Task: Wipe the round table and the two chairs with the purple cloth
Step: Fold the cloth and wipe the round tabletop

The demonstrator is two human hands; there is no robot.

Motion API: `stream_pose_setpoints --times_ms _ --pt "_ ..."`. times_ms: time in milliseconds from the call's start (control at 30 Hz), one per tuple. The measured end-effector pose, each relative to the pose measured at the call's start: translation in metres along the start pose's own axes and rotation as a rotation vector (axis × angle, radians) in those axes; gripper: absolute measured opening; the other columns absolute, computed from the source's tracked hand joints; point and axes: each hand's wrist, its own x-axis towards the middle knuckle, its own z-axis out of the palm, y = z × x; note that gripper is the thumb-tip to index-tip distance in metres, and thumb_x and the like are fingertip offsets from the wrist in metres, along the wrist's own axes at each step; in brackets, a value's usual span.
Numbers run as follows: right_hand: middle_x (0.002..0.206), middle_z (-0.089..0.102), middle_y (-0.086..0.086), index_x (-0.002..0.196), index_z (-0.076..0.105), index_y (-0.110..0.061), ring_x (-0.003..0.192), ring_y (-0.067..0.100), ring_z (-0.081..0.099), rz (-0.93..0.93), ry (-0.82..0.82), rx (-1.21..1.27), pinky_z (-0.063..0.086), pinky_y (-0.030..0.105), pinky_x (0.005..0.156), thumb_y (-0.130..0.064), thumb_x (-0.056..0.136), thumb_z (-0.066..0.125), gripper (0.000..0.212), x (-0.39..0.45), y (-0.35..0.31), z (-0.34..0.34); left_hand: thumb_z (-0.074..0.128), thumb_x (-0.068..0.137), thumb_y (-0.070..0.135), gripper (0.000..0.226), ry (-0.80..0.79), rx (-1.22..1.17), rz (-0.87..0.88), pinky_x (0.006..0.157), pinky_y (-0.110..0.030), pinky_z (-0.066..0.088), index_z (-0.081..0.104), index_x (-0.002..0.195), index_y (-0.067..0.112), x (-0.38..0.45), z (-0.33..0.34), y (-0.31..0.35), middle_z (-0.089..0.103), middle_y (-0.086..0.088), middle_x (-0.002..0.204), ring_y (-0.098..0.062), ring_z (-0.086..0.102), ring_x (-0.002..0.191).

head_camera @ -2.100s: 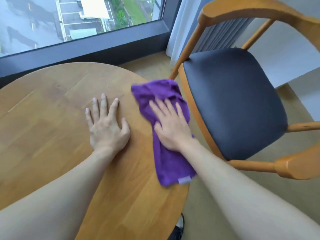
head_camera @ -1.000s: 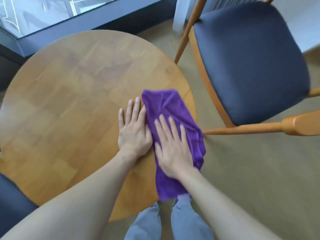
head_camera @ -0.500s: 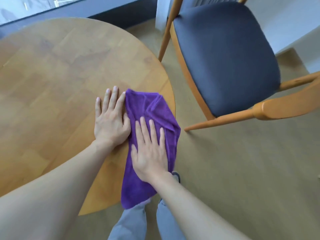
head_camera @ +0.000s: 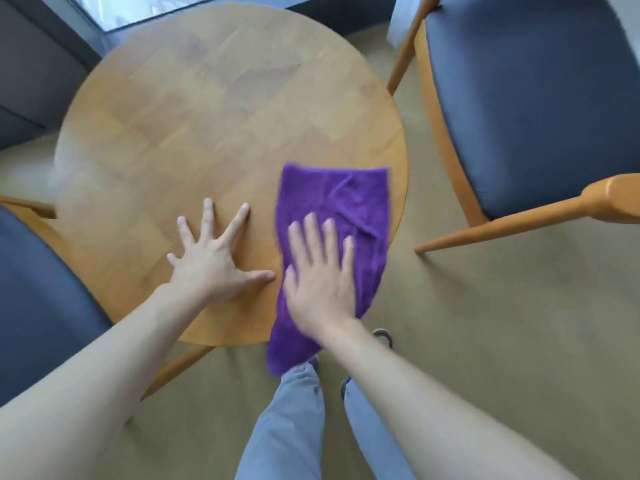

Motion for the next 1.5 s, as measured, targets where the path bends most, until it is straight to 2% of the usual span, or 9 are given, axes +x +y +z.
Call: stream_pose_setpoints --times_ms 133,367,500,633,833,1000,1133,1233,1500 --pt "0.171 0.014 -0.008 0.163 0.014 -0.031 0.152 0.023 0.025 -0.386 -0.16 -0.042 0.022 0.052 0.119 -0.053 0.098 0.034 0.072 -0.005 0.026 -0.009 0.074 0.061 0.081 0.12 0.0 -0.039 0.009 0.107 -0.081 0.024 -0.002 0.152 0.061 -0.003 0.002 0.006 -0.032 0.011 0.165 -0.045 -0.018 0.153" --pt "0.173 -0.002 -0.001 0.165 0.006 -0.026 0.159 0.028 -0.006 0.099 0.072 -0.043 -0.001 0.057 0.125 -0.054 0.099 0.028 0.074 0.047 0.013 -0.009 0.073 0.059 0.084 0.125 0.045 -0.029 0.024 0.105 -0.083 0.021 -0.014 0.147 0.067 0.0 0.007 0.003 -0.03 0.01 0.165 -0.048 -0.018 0.152" --pt "0.173 0.003 0.0 0.164 0.013 -0.021 0.159 0.028 -0.001 0.018 0.045 -0.012 0.001 0.059 0.125 -0.046 0.099 0.029 0.072 -0.017 -0.035 0.02 0.072 0.068 0.079 0.119 0.057 -0.018 0.057 0.105 -0.084 0.022 -0.013 0.15 0.063 0.002 0.007 -0.002 -0.028 0.007 0.166 -0.05 -0.018 0.151" --pt "0.172 0.004 -0.008 0.164 0.013 -0.028 0.159 0.022 0.002 -0.219 -0.054 -0.112 0.002 0.054 0.126 -0.047 0.095 0.028 0.073 0.006 0.014 -0.002 0.071 0.062 0.084 0.124 0.065 -0.028 0.075 0.106 -0.081 0.022 -0.008 0.154 0.059 -0.004 0.006 0.002 -0.023 0.005 0.168 -0.05 -0.015 0.152" --pt "0.172 -0.011 -0.003 0.164 -0.002 -0.025 0.158 0.027 -0.014 0.124 0.007 -0.006 -0.008 0.058 0.124 -0.045 0.096 0.023 0.075 0.029 -0.056 0.011 0.082 0.068 0.068 0.121 0.134 -0.012 0.177 0.119 -0.058 0.031 0.007 0.16 0.044 -0.016 -0.004 -0.051 -0.006 0.002 0.172 -0.036 0.002 0.157" --pt "0.173 0.001 -0.001 0.164 0.011 -0.024 0.159 0.029 -0.004 -0.333 -0.085 -0.048 0.0 0.059 0.124 -0.045 0.095 0.03 0.075 0.007 -0.138 0.037 0.075 0.064 0.079 0.128 0.157 -0.033 -0.089 0.124 -0.056 0.018 -0.006 0.158 0.05 -0.033 0.001 -0.151 -0.013 -0.017 0.169 -0.045 -0.006 0.155" --pt "0.172 0.01 -0.006 0.164 0.017 -0.027 0.159 0.025 0.004 -0.612 -0.153 -0.098 0.0 0.057 0.125 -0.045 0.092 0.034 0.076 -0.008 -0.142 0.043 0.081 0.071 0.065 0.117 0.143 -0.271 -0.046 0.117 -0.054 0.036 0.006 0.159 0.048 -0.044 0.02 -0.173 -0.026 -0.015 0.167 -0.037 0.008 0.157" --pt "0.172 0.009 -0.009 0.164 0.017 -0.029 0.159 0.022 0.004 -0.778 -0.211 -0.171 0.001 0.055 0.126 -0.047 0.095 0.034 0.073 0.02 -0.126 0.032 0.078 0.072 0.068 0.115 0.162 -0.271 -0.045 0.118 -0.05 0.035 0.009 0.16 0.04 -0.039 0.023 -0.17 -0.028 -0.015 0.166 -0.037 0.01 0.156" --pt "0.172 0.002 -0.008 0.164 0.012 -0.027 0.159 0.021 -0.005 -0.606 -0.167 -0.155 -0.005 0.053 0.126 -0.045 0.096 0.027 0.073 0.064 -0.193 0.04 0.078 0.074 0.045 0.113 0.272 -0.276 -0.077 0.119 -0.042 0.032 0.01 0.162 0.024 -0.04 0.023 -0.177 -0.01 -0.01 0.171 -0.031 0.027 0.151"
